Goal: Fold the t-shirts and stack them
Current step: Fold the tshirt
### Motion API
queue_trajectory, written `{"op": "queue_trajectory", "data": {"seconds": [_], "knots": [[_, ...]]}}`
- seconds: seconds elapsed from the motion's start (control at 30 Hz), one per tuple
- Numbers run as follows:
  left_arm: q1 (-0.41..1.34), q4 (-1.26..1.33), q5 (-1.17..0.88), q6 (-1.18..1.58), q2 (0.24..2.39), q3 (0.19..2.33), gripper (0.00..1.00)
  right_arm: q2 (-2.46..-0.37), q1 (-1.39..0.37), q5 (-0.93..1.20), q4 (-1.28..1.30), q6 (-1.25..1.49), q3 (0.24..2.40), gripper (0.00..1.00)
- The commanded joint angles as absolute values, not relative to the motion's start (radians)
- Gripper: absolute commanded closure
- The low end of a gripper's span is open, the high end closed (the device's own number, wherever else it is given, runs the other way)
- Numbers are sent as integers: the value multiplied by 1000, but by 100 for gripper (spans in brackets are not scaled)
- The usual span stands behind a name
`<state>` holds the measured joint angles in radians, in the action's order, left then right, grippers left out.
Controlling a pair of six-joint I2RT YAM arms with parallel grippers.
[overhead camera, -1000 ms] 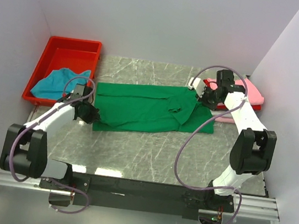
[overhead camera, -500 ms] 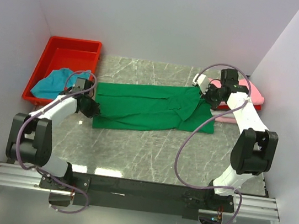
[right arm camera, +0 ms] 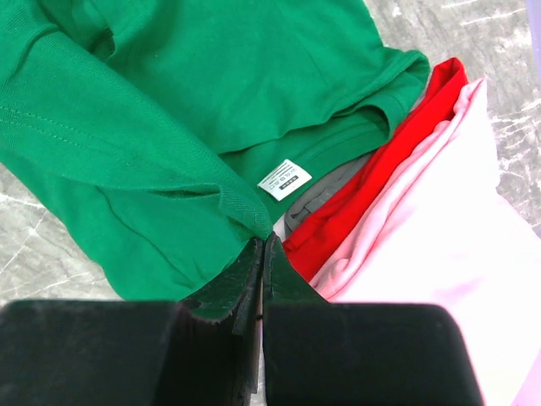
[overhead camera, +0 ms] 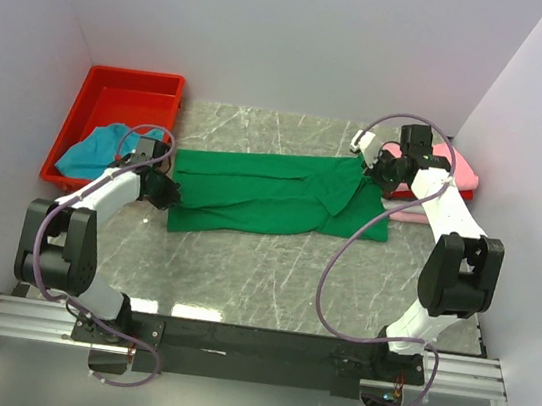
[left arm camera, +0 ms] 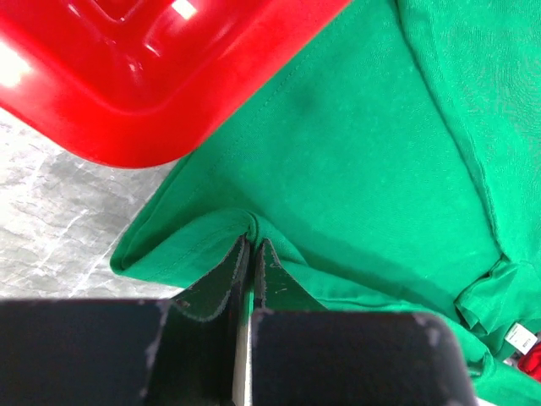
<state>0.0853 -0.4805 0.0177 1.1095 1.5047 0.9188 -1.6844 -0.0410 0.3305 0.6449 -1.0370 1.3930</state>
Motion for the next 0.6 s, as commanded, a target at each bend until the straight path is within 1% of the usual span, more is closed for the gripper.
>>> {"op": "queue_trajectory", "data": {"seconds": [0.0, 0.57], "knots": [[77, -477, 55, 1104, 1482, 943, 99, -1663, -32, 337, 598, -1003, 1410, 100], [72, -488, 46, 1091, 1535, 985, 96, -1718, -34, 344, 609, -991, 1453, 100]]}}
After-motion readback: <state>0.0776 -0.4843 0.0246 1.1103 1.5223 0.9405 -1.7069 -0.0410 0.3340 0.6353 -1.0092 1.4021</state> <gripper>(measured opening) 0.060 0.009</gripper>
